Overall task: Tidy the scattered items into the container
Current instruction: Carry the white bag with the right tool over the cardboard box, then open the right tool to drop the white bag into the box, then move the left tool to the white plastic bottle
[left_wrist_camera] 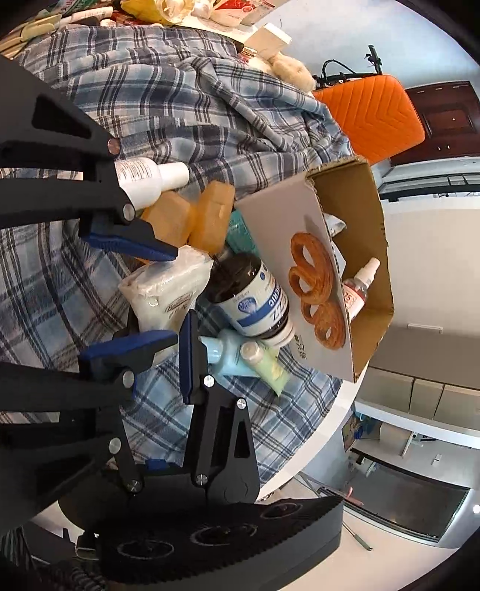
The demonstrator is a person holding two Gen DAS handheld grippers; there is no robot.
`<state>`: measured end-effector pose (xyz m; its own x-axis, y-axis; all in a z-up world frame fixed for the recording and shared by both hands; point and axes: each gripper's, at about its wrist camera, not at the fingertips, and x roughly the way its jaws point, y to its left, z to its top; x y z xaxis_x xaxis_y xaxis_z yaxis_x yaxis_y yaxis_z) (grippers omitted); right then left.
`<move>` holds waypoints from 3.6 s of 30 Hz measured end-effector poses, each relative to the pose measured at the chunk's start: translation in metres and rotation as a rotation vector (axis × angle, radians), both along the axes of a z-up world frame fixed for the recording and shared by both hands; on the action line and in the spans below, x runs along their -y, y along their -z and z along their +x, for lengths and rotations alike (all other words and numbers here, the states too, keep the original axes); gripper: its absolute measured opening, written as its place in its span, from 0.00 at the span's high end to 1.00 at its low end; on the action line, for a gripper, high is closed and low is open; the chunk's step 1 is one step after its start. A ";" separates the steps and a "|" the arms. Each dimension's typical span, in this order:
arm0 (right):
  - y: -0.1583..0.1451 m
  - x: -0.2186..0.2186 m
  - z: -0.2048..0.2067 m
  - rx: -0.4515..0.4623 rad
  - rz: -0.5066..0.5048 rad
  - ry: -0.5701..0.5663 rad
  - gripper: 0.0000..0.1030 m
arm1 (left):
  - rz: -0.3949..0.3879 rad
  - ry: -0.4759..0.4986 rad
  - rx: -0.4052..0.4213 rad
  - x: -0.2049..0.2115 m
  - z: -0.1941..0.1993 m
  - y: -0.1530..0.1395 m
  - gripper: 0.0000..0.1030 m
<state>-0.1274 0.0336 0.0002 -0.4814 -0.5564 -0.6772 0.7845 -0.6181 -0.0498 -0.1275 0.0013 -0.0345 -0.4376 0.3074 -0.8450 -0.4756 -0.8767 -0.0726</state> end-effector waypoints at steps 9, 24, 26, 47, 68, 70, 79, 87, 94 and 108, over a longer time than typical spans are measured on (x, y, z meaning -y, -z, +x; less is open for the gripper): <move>-0.024 -0.020 -0.012 -0.019 -0.056 0.070 0.72 | -0.044 0.028 -0.070 -0.021 -0.005 -0.024 0.61; -0.084 -0.042 -0.080 -0.098 -0.118 0.194 0.73 | -0.010 -0.023 -0.161 -0.048 -0.075 -0.087 0.64; -0.084 -0.042 -0.091 -0.089 -0.123 0.205 0.73 | -0.021 -0.034 -0.161 -0.051 -0.087 -0.088 0.65; -0.055 -0.022 -0.141 -0.003 -0.123 0.301 0.60 | -0.001 -0.142 -0.095 -0.026 -0.147 -0.054 0.69; -0.060 -0.061 -0.073 -0.043 -0.096 0.258 0.36 | -0.062 -0.158 -0.153 0.005 -0.079 -0.058 0.32; -0.061 -0.064 -0.062 -0.048 -0.094 0.250 0.36 | -0.064 -0.152 -0.154 0.008 -0.066 -0.056 0.32; -0.058 -0.074 -0.030 -0.043 -0.101 0.226 0.36 | -0.084 -0.119 -0.115 0.018 -0.012 -0.030 0.32; -0.039 -0.074 -0.017 -0.012 -0.113 0.239 0.36 | -0.110 -0.155 -0.060 0.031 0.003 0.012 0.32; -0.017 -0.069 -0.013 0.002 -0.054 0.230 0.36 | -0.116 -0.176 -0.055 0.038 0.000 0.023 0.32; -0.010 -0.065 -0.006 0.081 -0.107 0.208 0.36 | -0.149 -0.183 -0.010 0.046 -0.005 0.038 0.56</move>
